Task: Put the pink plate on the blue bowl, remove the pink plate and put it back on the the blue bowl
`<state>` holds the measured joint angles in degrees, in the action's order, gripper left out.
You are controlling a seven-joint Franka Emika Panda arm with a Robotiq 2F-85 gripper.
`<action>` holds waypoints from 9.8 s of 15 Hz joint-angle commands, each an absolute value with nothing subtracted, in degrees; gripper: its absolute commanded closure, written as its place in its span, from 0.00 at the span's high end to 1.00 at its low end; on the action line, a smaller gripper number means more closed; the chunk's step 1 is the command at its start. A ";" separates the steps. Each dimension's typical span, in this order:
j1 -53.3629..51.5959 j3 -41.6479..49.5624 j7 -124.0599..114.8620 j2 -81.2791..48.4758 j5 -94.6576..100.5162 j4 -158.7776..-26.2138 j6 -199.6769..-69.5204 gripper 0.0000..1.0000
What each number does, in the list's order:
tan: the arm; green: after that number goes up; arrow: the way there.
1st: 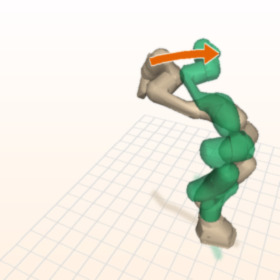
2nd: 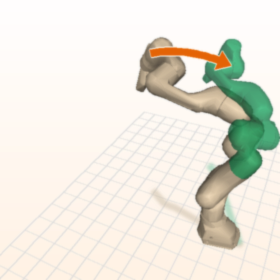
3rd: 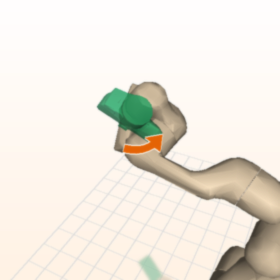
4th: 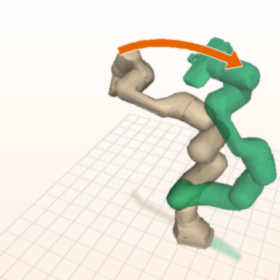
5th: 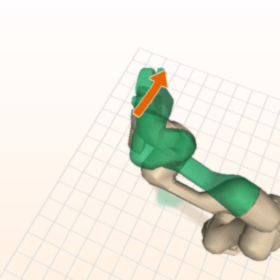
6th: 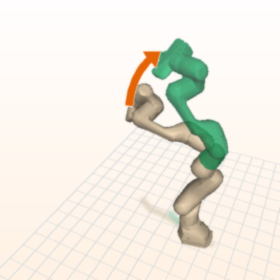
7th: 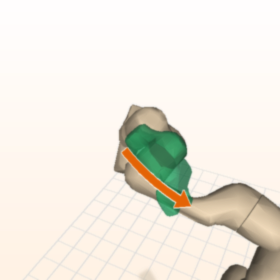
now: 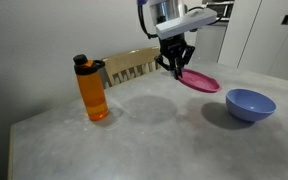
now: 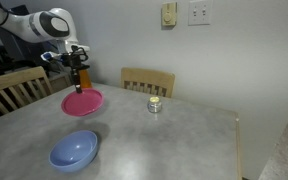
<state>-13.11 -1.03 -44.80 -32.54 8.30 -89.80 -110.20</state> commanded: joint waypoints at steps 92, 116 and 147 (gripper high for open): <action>-1.28 1.07 -14.00 -39.77 -9.55 -102.47 -141.60 0.06; -4.55 2.43 -15.71 -30.19 -4.75 -107.77 -147.69 0.03; -1.44 0.65 -15.99 -38.42 -8.95 -101.29 -145.43 1.00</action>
<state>-3.06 1.76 -16.71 -35.93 -6.71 -105.31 -148.18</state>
